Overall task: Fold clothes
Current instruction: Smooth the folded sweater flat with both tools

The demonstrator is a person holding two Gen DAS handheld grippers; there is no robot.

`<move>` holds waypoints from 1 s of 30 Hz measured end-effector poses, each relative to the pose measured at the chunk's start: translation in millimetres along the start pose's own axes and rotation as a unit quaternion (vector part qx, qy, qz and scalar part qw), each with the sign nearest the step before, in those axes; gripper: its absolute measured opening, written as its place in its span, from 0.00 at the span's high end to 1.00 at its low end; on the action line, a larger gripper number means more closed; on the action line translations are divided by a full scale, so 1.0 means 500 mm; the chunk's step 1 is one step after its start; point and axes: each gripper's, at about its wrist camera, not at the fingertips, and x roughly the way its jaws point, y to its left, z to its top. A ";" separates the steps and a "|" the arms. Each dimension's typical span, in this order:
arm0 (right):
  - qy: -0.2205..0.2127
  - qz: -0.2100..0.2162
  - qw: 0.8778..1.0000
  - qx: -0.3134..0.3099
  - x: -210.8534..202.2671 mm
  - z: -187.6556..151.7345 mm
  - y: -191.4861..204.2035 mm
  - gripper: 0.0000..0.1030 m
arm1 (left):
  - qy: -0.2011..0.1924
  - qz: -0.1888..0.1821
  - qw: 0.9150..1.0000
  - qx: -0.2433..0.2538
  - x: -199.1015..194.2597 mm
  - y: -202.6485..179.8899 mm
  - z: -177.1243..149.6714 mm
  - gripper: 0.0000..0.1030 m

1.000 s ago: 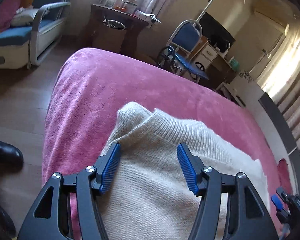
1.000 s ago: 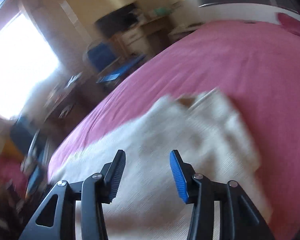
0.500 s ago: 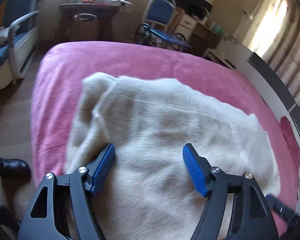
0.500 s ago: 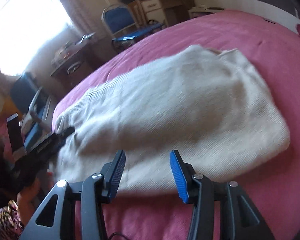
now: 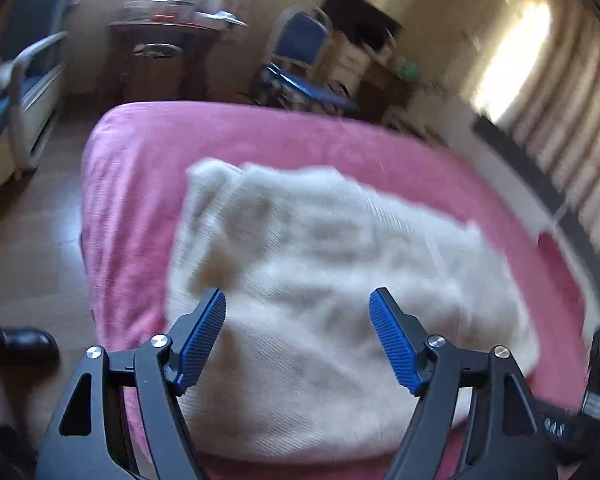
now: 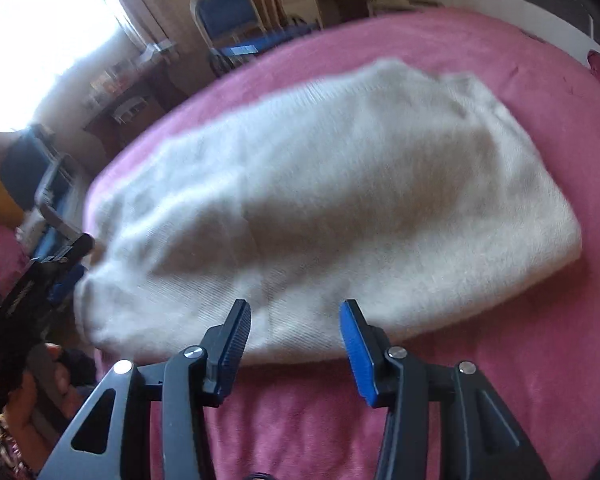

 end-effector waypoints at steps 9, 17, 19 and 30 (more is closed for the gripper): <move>0.050 -0.035 0.996 -0.061 -0.116 -0.013 0.054 0.54 | 0.052 0.088 0.988 0.117 0.025 -0.103 -0.066 0.24; -0.069 -0.102 0.991 -0.048 -0.302 0.143 0.044 0.54 | 0.006 0.069 0.995 0.071 0.008 -0.084 -0.054 0.24; -0.048 -0.148 0.987 -0.027 -0.304 0.171 0.005 0.54 | 0.033 0.085 0.993 0.074 0.039 -0.087 -0.053 0.24; -0.077 -0.148 0.985 0.046 -0.450 0.090 0.040 0.49 | 0.050 0.127 0.984 0.114 0.057 -0.122 -0.071 0.18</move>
